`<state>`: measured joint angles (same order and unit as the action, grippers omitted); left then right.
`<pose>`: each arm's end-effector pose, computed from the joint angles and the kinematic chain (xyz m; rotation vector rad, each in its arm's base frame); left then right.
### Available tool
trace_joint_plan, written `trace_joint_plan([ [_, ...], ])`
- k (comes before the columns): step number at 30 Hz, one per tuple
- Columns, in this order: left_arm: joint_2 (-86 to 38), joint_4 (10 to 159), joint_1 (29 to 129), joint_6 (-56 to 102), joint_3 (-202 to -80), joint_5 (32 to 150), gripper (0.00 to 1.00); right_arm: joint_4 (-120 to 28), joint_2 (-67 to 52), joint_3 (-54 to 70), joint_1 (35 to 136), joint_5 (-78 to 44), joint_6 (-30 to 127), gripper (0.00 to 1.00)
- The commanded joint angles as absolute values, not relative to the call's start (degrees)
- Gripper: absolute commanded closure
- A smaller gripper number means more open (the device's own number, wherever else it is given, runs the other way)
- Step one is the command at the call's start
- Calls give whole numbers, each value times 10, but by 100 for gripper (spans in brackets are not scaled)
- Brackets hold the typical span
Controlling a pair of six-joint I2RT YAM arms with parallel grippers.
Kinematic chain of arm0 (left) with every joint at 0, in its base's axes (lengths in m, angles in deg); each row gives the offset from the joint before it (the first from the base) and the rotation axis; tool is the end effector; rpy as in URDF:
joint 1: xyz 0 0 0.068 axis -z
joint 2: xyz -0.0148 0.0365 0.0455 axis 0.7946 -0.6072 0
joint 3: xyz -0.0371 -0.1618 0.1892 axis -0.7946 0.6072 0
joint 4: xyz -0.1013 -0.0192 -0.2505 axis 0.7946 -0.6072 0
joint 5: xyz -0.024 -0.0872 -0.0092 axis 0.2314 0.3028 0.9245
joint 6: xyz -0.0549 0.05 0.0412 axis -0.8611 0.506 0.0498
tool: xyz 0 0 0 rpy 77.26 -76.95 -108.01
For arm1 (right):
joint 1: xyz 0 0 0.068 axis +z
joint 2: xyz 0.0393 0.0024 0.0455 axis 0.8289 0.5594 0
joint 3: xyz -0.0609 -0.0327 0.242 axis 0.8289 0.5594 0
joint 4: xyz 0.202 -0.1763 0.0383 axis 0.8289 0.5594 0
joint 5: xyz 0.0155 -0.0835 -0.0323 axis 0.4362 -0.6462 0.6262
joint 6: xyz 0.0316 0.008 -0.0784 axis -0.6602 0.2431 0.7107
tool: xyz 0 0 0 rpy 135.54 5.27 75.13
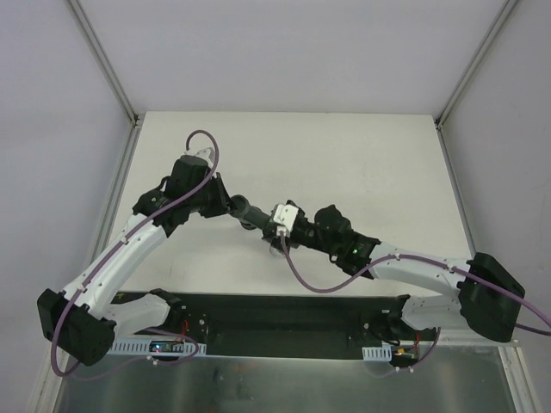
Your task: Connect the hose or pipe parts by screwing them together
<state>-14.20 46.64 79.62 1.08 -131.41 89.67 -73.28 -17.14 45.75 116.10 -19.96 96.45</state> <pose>0.2574 -0.1416 0.2879 -0.0697 2.3348 -0.6964 0.1621 0.2935 0.2353 -1.3446 1.0312 0.3129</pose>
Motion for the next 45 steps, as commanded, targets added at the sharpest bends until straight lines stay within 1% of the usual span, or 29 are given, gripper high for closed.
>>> trace_joint_plan([
  [1, -38, 619, 797, -36, -1220, 915, 100, -887, -145, 459, 1092, -118, 698, 65],
  [2, -22, 647, 796, -47, -1175, 908, 100, -905, -138, 464, 1072, -106, 652, 66],
  [3, 6, 706, 796, -48, -1155, 899, 100, -949, -121, 467, 1062, -88, 571, 66],
  [4, 21, 729, 797, -49, -1136, 887, 100, -974, -111, 471, 1053, -76, 518, 68],
  [6, 56, 786, 797, -41, -1087, 852, 100, -1052, -75, 482, 1023, -52, 425, 68],
  [7, 66, 800, 798, -36, -1075, 841, 100, -1084, -63, 488, 1013, -43, 339, 68],
  [8, 74, 811, 798, -27, -1055, 829, 100, -1150, -36, 497, 999, -30, 304, 68],
  [9, 90, 818, 797, -25, -1048, 814, 100, -1179, -23, 501, 992, -27, 266, 68],
  [11, 103, 820, 797, -17, -1037, 787, 100, -1235, 8, 507, 977, -33, 170, 63],
  [13, 105, 817, 796, -12, -1040, 767, 100, -1244, 16, 517, 968, -48, 140, 48],
  [14, 103, 806, 796, -5, -1052, 764, 100, -1245, 12, 519, 966, -43, 154, 44],
  [15, 92, 795, 797, -4, -1061, 763, 100, -1239, 5, 526, 966, -42, 170, 38],
  [16, 85, 765, 797, -2, -1072, 765, 100, -1229, -5, 529, 967, -42, 202, 18],
  [18, 61, 733, 797, -2, -1107, 762, 100, -1179, -48, 533, 967, -42, 246, 2],
  [19, 53, 701, 797, -4, -1126, 759, 100, -1157, -66, 532, 968, -45, 271, 4],
  [20, 46, 688, 797, -7, -1134, 756, 100, -1090, -105, 530, 969, -64, 323, 4],
  [22, 24, 661, 795, -14, -1152, 756, 100, -1015, -144, 517, 979, -89, 389, 4],
  [23, 18, 636, 794, -16, -1171, 759, 100, -950, -177, 510, 986, -109, 470, 4],
  [26, -13, 593, 792, -23, -1216, 777, 100, -865, -228, 491, 1028, -130, 605, 4],
  [27, -29, 572, 792, -22, -1228, 784, 100, -848, -238, 488, 1043, -130, 708, 4],
  [29, -44, 547, 792, -22, -1261, 801, 100, -789, -260, 477, 1098, -151, 815, 4],
  [30, -55, 528, 792, -21, -1271, 807, 100, -775, -264, 475, 1116, -165, 905, 4],
  [31, -60, 520, 792, -21, -1288, 812, 100, -765, -267, 472, 1141, -178, 932, 4],
  [34, -78, 486, 791, -22, -1319, 824, 100, -744, -270, 466, 1170, -213, 1022, 4],
  [37, -96, 453, 790, -19, -1345, 863, 100, -740, -258, 461, 1193, -239, 1094, 4],
  [40, -108, 439, 788, -20, -1356, 889, 100, -723, -237, 439, 1205, -261, 1132, 3],
  [42, -109, 437, 788, -22, -1357, 898, 100, -708, -224, 418, 1213, -273, 1150, 1],
  [44, -109, 436, 789, -23, -1359, 906, 100, -708, -208, 411, 1220, -280, 1150, 6],
  [45, -109, 437, 789, -24, -1360, 915, 100, -714, -203, 410, 1221, -279, 1142, 15],
])
